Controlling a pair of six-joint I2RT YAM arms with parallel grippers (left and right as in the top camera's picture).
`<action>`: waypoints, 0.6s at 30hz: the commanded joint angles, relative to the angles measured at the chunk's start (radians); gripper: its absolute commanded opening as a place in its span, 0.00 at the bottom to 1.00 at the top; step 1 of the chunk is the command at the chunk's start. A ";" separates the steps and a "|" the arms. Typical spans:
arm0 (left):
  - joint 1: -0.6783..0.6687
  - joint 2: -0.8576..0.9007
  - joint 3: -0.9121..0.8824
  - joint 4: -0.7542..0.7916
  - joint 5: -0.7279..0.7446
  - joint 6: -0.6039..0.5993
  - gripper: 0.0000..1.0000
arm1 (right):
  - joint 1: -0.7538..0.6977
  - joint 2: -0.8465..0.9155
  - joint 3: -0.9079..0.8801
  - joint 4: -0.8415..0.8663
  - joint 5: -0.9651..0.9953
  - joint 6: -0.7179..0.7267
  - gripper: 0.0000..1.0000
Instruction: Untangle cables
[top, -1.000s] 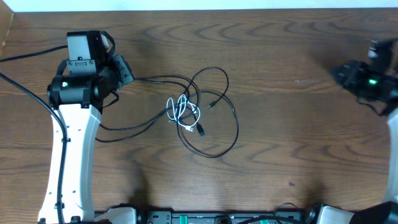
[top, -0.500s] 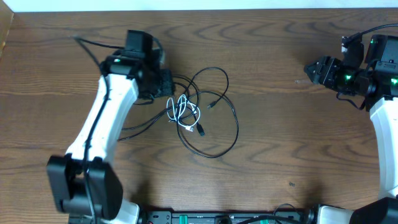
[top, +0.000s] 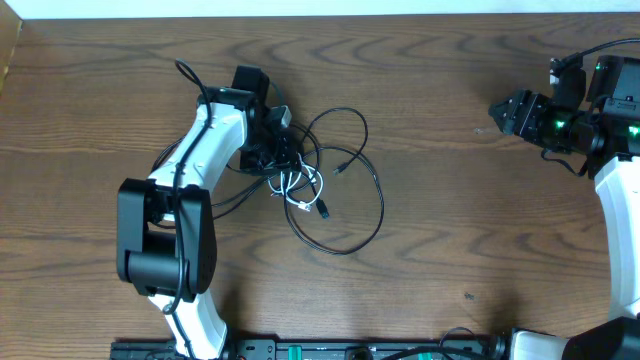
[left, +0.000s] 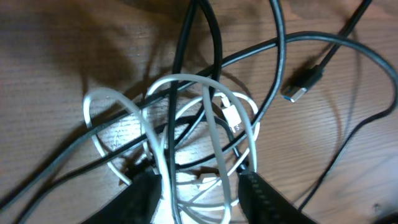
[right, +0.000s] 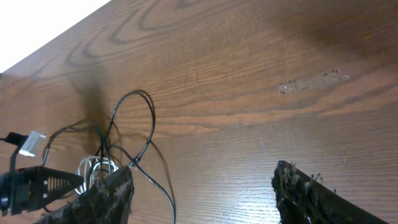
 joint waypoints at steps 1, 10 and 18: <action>0.002 0.038 -0.006 0.010 0.015 0.028 0.35 | 0.003 0.005 0.007 -0.001 0.001 0.005 0.70; 0.002 -0.003 0.056 0.051 0.053 -0.003 0.08 | 0.003 0.005 0.007 0.000 0.001 0.005 0.71; 0.001 -0.275 0.248 0.131 0.282 -0.058 0.08 | 0.064 0.005 0.007 0.015 0.000 0.005 0.75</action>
